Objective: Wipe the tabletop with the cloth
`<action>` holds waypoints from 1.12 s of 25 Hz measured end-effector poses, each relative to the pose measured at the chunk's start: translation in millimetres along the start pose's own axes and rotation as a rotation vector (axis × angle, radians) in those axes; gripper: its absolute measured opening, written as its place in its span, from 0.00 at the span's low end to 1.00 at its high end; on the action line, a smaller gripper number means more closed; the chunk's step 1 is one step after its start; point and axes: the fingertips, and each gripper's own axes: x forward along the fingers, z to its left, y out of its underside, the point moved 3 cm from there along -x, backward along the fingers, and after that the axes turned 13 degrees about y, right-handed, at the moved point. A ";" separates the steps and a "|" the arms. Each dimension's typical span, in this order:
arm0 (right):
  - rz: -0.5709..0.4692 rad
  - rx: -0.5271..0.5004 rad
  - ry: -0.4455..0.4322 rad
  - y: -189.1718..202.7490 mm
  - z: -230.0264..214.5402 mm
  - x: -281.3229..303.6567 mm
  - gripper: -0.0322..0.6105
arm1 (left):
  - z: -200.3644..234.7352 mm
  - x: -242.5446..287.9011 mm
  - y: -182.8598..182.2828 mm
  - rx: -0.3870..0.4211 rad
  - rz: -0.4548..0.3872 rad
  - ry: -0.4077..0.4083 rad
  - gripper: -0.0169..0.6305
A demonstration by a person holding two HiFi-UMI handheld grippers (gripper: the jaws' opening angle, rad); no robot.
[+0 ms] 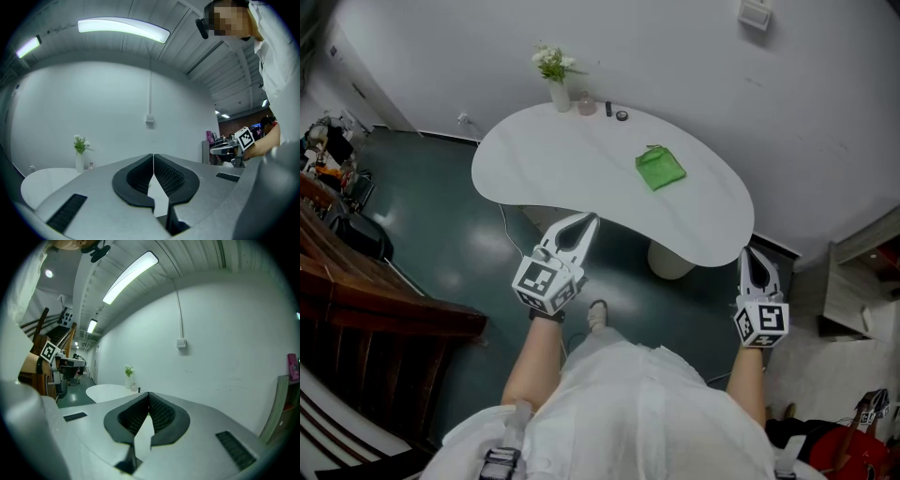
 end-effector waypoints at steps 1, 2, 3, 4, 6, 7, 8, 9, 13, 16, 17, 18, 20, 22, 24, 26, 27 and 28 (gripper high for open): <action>0.002 0.000 -0.003 0.0 3.7 3.3 0.06 | 4.0 -2.9 0.9 -0.002 0.001 -0.006 0.05; 0.004 0.000 -0.007 -0.1 7.6 7.1 0.06 | 8.5 -5.7 2.2 -0.005 0.002 -0.011 0.05; 0.007 0.000 -0.011 -0.2 11.8 11.5 0.06 | 13.6 -8.4 3.7 -0.009 0.004 -0.017 0.05; 0.009 0.001 -0.014 -0.3 16.2 16.4 0.06 | 19.3 -11.1 5.3 -0.014 0.005 -0.021 0.05; 0.015 0.002 -0.023 -1.0 26.0 27.8 0.06 | 32.6 -16.2 8.2 -0.023 0.009 -0.030 0.05; 0.016 0.001 -0.027 -1.8 31.2 34.4 0.06 | 40.2 -18.7 9.4 -0.026 0.010 -0.035 0.05; 0.018 0.001 -0.030 -2.7 36.5 41.5 0.06 | 48.4 -20.9 10.3 -0.029 0.012 -0.039 0.05; 0.019 0.000 -0.033 -3.9 41.9 49.3 0.06 | 57.2 -22.9 10.9 -0.031 0.014 -0.044 0.05; 0.026 0.000 -0.039 -10.7 65.8 84.7 0.06 | 99.9 -30.8 11.3 -0.038 0.018 -0.060 0.05; 0.023 -0.002 -0.039 -17.2 84.5 113.4 0.06 | 135.4 -36.5 9.5 -0.039 0.013 -0.068 0.05; 0.021 -0.006 -0.037 -19.3 91.3 122.9 0.06 | 146.7 -38.4 8.5 -0.034 0.011 -0.067 0.05; 0.019 -0.011 -0.037 -21.5 98.7 131.8 0.06 | 157.7 -41.0 7.5 -0.029 0.008 -0.067 0.05; 0.017 -0.018 -0.039 -26.0 114.4 147.9 0.06 | 179.7 -47.8 6.2 -0.027 -0.001 -0.069 0.05; 0.015 -0.021 -0.041 -30.2 129.5 162.2 0.06 | 200.8 -55.0 6.3 -0.033 -0.011 -0.074 0.05; 0.014 -0.021 -0.041 -32.5 141.0 174.0 0.06 | 217.8 -58.8 7.7 -0.037 -0.012 -0.071 0.05; 0.015 -0.018 -0.035 -33.1 148.9 182.0 0.06 | 229.2 -59.3 10.0 -0.038 -0.008 -0.058 0.05; 0.016 -0.016 -0.032 -33.0 152.2 185.2 0.06 | 233.9 -58.8 11.1 -0.040 -0.006 -0.051 0.05; 0.019 -0.016 -0.029 -32.7 155.0 188.4 0.06 | 238.5 -57.8 12.1 -0.043 -0.005 -0.045 0.05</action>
